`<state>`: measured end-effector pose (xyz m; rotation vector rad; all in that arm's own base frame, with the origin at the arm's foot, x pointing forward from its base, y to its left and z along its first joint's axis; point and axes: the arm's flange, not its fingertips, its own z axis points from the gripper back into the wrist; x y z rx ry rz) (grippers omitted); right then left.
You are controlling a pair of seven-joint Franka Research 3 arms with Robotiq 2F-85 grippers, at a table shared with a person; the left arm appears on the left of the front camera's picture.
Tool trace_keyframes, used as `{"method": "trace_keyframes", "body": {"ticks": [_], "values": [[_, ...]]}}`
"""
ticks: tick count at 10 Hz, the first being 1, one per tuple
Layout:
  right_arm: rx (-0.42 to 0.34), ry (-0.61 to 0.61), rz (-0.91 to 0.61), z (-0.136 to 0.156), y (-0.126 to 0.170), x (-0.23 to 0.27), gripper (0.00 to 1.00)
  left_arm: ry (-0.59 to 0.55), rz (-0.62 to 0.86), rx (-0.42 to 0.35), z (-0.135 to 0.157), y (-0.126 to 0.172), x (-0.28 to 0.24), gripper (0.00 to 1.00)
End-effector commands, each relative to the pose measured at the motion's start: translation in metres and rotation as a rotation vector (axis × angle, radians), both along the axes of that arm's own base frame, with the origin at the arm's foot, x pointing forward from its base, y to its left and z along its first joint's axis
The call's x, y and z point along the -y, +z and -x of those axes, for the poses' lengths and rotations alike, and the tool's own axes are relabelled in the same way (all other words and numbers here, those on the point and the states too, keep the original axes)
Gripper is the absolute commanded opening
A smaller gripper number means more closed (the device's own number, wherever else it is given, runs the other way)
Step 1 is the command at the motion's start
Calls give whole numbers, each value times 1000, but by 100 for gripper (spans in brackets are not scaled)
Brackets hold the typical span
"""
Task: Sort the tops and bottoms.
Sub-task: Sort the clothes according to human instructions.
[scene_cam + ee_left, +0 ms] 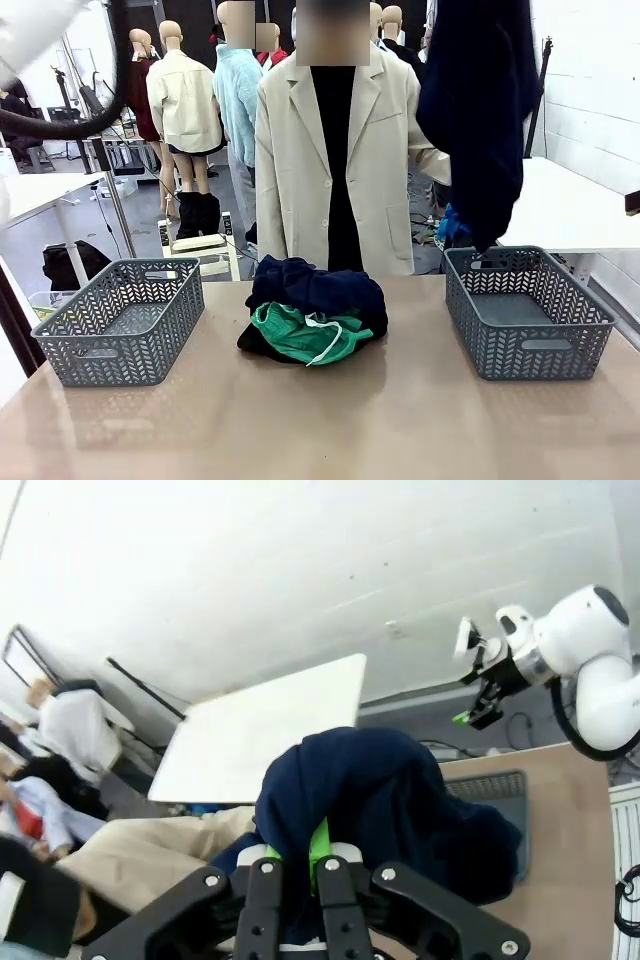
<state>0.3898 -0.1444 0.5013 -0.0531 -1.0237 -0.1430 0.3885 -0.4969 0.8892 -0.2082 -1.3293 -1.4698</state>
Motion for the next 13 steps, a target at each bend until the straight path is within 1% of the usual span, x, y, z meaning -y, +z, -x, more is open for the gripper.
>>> {"method": "trace_keyframes", "body": {"ticks": [1,2,8,9,10,12,13], "values": [[-11,-4,-8,1,0,-1,100,-12,53,-91,-38,59,69,0],[-11,-4,-8,1,0,-1,100,0,0,0,0,0,0,0],[-11,-4,-8,1,0,-1,100,0,0,0,0,0,0,0],[-11,-4,-8,1,0,-1,100,-1,18,-11,-1,2,2,0],[-11,-4,-8,1,0,-1,100,-27,10,-2,-19,-6,22,0],[-11,-4,-8,1,0,-1,100,-192,75,9,-53,-12,66,0],[-11,-4,-8,1,0,-1,100,-272,78,-21,-73,-24,93,0]]}}
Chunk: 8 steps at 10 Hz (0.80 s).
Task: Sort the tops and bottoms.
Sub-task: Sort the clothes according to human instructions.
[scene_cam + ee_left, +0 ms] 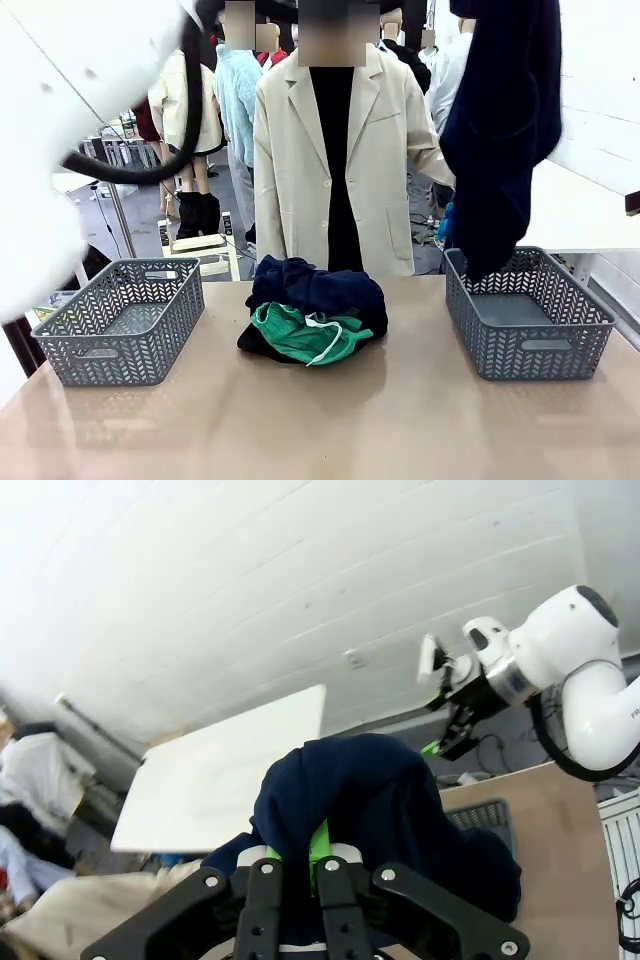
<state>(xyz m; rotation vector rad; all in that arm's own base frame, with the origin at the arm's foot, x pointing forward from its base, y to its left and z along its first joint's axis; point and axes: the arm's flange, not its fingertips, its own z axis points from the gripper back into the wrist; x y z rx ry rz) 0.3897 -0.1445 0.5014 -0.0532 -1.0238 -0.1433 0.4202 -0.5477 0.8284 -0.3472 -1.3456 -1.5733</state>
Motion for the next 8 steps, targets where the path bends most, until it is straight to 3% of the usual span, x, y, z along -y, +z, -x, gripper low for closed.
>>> {"method": "trace_keyframes", "body": {"ticks": [1,4,6,8], "values": [[-11,-4,-8,1,0,-1,100,-159,29,-66,-65,14,71,0],[-11,-4,-8,1,0,-1,100,-114,36,-275,-126,-96,127,0],[-11,-4,-8,1,0,-1,100,-123,17,-359,-136,-161,133,0],[-11,-4,-8,1,0,-1,100,-80,8,-422,-143,-204,135,0]]}}
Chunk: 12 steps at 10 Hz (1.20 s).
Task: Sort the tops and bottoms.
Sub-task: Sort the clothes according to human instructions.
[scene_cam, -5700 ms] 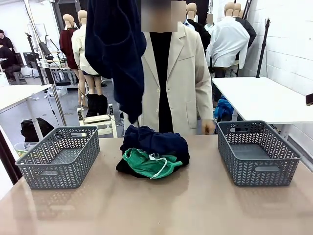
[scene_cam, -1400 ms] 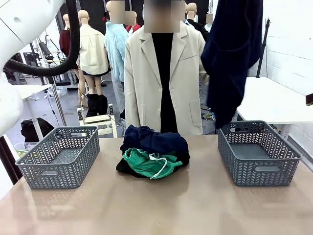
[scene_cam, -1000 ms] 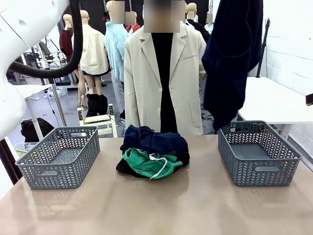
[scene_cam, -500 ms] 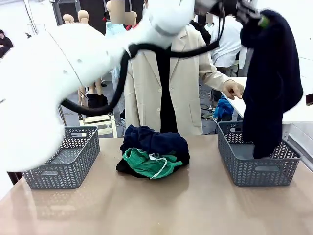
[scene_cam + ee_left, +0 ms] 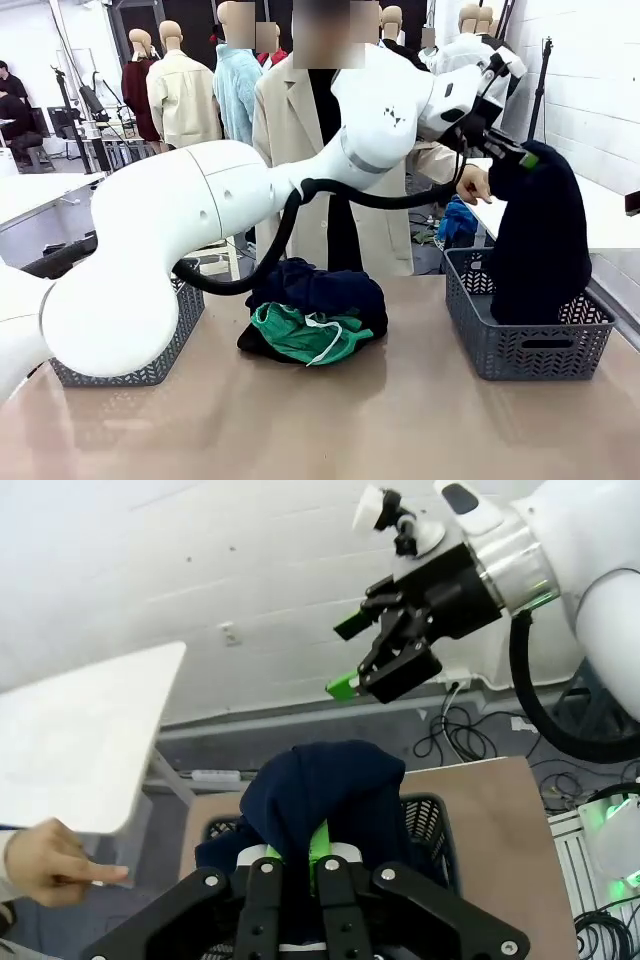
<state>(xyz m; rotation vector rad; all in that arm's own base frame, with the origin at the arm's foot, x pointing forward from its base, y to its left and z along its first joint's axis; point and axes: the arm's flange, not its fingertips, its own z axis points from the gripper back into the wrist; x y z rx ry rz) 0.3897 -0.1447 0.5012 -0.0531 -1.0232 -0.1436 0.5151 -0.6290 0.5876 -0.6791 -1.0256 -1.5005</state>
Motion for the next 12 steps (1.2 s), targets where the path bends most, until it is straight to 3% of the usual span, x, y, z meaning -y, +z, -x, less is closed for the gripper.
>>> {"method": "trace_keyframes", "body": {"ticks": [1,2,3,6,7,8,9,12], "values": [[-11,-3,-7,1,0,-1,100,30,-45,-74,-47,18,54,0],[-11,-3,-7,1,0,-1,100,-17,-124,-81,-42,26,42,0],[-11,-3,-7,1,0,-1,100,11,-18,-34,-2,-10,2,0],[-11,-3,-7,1,0,-1,100,9,-49,-59,-2,-14,1,0],[-11,-3,-7,1,0,-1,100,-23,-100,-116,-26,-37,16,0],[-11,-3,-7,1,0,-1,100,-48,-130,-233,-51,-61,30,0],[-11,-3,-7,1,0,-1,100,-16,-163,-281,-67,-79,39,0],[-11,-3,-7,1,0,-1,100,-21,-301,-447,-93,-133,69,0]]}}
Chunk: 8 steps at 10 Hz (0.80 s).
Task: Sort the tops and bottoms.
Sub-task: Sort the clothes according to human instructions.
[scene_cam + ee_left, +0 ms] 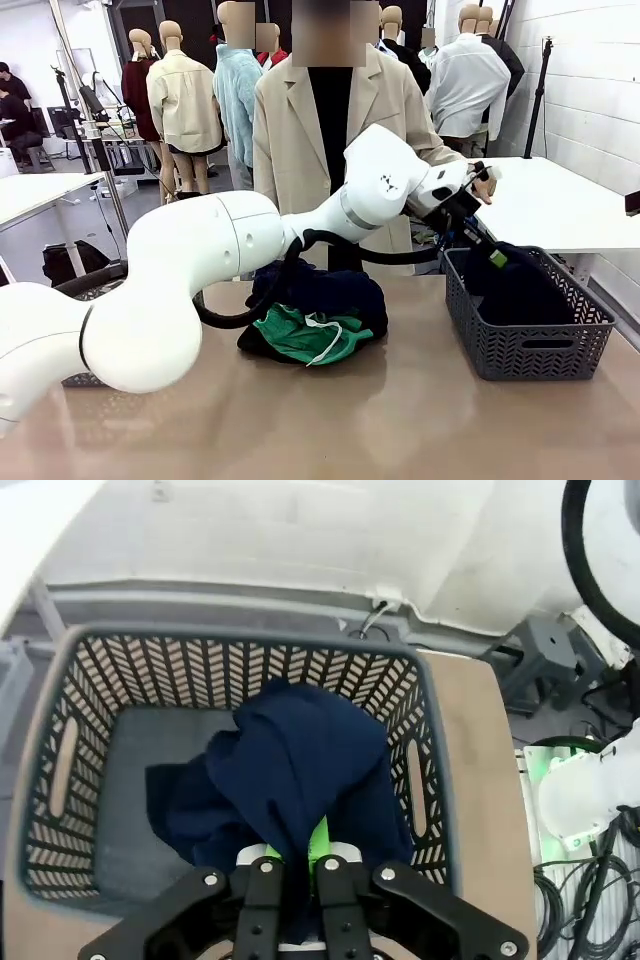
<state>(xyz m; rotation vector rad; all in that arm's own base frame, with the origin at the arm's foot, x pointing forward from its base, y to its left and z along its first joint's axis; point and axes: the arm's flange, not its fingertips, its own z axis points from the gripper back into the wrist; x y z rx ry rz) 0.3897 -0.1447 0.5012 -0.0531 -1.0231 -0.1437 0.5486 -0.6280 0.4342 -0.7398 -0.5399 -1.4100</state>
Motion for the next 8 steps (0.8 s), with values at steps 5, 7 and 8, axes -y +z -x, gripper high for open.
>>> {"method": "trace_keyframes", "body": {"ticks": [5,7,8], "values": [[-11,-3,-7,0,0,-1,100,-68,-140,-103,-74,1,105,37],[-11,-3,-7,0,0,-1,100,-60,-141,-115,-69,10,99,77],[-11,-3,-7,0,0,-1,100,-56,-148,-98,-62,19,93,94]]}}
